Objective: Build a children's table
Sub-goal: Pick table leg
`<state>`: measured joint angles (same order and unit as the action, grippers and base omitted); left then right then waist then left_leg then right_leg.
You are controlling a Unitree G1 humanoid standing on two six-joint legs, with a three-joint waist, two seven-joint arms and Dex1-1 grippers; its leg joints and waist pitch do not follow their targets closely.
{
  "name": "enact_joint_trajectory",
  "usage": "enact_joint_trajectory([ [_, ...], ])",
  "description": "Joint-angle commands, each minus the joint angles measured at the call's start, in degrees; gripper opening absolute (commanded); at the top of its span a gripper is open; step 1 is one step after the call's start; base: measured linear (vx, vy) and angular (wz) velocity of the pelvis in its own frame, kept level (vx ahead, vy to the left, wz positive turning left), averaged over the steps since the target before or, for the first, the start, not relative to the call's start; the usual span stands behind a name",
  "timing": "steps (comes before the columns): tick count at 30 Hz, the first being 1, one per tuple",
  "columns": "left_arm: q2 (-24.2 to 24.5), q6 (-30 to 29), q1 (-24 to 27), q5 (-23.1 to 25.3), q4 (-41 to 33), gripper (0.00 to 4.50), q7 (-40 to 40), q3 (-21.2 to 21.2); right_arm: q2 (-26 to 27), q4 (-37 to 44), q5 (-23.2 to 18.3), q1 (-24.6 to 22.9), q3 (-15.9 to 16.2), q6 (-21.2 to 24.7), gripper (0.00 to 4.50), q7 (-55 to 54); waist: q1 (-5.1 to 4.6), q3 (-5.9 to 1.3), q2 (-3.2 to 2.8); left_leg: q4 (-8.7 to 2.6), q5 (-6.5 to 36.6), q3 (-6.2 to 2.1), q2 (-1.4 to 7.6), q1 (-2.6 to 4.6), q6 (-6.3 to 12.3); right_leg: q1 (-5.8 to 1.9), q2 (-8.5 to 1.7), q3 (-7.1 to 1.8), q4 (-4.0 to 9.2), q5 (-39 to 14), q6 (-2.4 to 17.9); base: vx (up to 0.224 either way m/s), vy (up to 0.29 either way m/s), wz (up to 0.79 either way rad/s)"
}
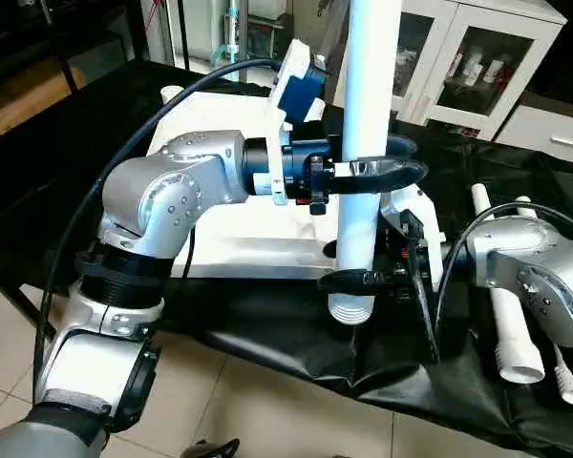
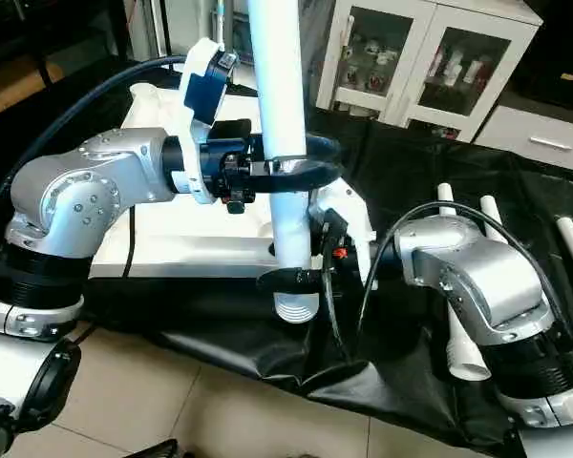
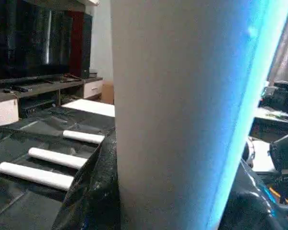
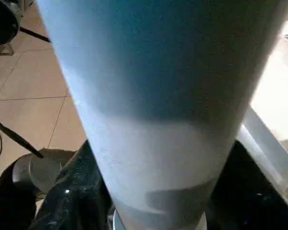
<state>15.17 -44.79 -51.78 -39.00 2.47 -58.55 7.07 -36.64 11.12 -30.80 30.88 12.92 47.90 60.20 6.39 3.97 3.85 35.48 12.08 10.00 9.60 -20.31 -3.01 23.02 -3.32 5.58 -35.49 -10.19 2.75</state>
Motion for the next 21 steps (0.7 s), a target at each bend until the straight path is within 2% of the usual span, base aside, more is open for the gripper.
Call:
enact_joint_trajectory([
  [1, -0.1, -0.5, -0.3, -0.4, -1.8, 1.77, -0.9, 1.0, -0.4, 0.7, 0.8, -0.6, -0.2, -0.4, 2.23, -0.3, 0.0, -4.56, -0.54, -3.71, 2.5, -1.45, 4.02, 0.21, 0.88, -4.09, -5.9, -4.1, 3.71, -8.6, 9.9, 0.0, 0.0, 0.0],
  [6, -0.2, -0.8, -0.2, -0.4, -2.3, 1.77, -0.6, 0.8, 0.0, 1.0, 0.6, -0.9, 0.1, -0.2, 1.95, -0.6, 0.08, -4.49, -0.52, -3.71, 3.0, -1.45, 3.99, 0.19, 0.62, -4.06, -5.94, -4.1, 3.88, -10.0, 9.4, 0.0, 0.0, 0.0],
  [11, -0.2, -0.6, -0.2, 0.1, -2.4, 1.77, 0.4, 0.7, 0.8, 1.1, 0.3, -1.2, -0.2, -0.1, 1.92, -1.4, 0.08, -4.53, -0.59, -3.7, 3.0, -1.5, 3.94, 0.12, 0.46, -4.08, -5.9, -4.07, 3.86, -9.9, 9.1, 0.0, 0.0, 0.0],
  [12, -0.4, -1.7, -0.4, -0.6, -2.1, 2.33, 0.8, 0.3, 0.9, 1.1, 0.3, -1.3, -0.3, -0.1, 1.91, -1.7, 0.13, -4.49, -0.73, -3.72, 3.1, -1.52, 3.91, 0.14, 0.45, -4.05, -5.9, -4.06, 3.9, -10.1, 9.1, 0.0, 0.0, 0.0],
  [13, -0.3, -2.6, -0.5, -1.6, -2.1, 2.47, 0.6, -0.3, 1.2, 1.0, 0.3, -1.4, -0.4, -0.2, 1.91, -1.9, 0.14, -4.51, -0.88, -3.69, 3.2, -1.51, 3.89, 0.14, 0.39, -4.07, -5.93, -4.07, 3.86, -10.0, 9.2, 0.0, 0.0, 0.0],
  [16, -0.2, -3.9, -0.7, -3.3, -2.0, 2.53, -0.4, -1.4, 1.5, 1.1, 0.2, -1.7, -0.8, -0.4, 1.91, -2.5, 0.16, -4.53, -0.83, -3.69, 3.6, -1.49, 3.83, 0.17, 0.09, -4.09, -5.9, -4.05, 3.89, -10.1, 9.4, 0.0, 0.0, 0.0],
  [17, -0.2, -3.8, -0.8, -3.5, -1.6, 2.73, -0.3, -1.8, 1.7, 1.1, 0.2, -1.8, -0.9, -0.4, 1.9, -2.7, 0.2, -4.55, -1.14, -3.69, 3.4, -1.56, 3.84, 0.16, 0.04, -4.1, -5.86, -4.03, 3.79, -9.7, 9.6, 0.0, 0.0, 0.0],
  [20, -0.5, -3.1, -0.8, -3.8, -0.2, 2.9, 0.1, -3.4, 2.0, 1.1, 0.1, -2.3, -1.7, -0.7, 1.89, -3.5, 0.11, -4.5, -1.16, -3.73, 4.1, -1.55, 3.88, 0.24, -0.15, -4.06, -5.85, -4.02, 4.01, -9.9, 9.7, 0.0, 0.0, 0.0],
  [21, -0.5, -2.8, -0.7, -3.8, 0.0, 3.04, 0.2, -3.6, 2.1, 1.1, 0.1, -2.5, -2.0, -0.7, 1.89, -3.8, 0.15, -4.52, -1.37, -3.75, 4.6, -1.59, 3.87, 0.24, -0.35, -4.11, -5.82, -4.0, 4.04, -9.7, 9.8, 0.0, 0.0, 0.0],
])
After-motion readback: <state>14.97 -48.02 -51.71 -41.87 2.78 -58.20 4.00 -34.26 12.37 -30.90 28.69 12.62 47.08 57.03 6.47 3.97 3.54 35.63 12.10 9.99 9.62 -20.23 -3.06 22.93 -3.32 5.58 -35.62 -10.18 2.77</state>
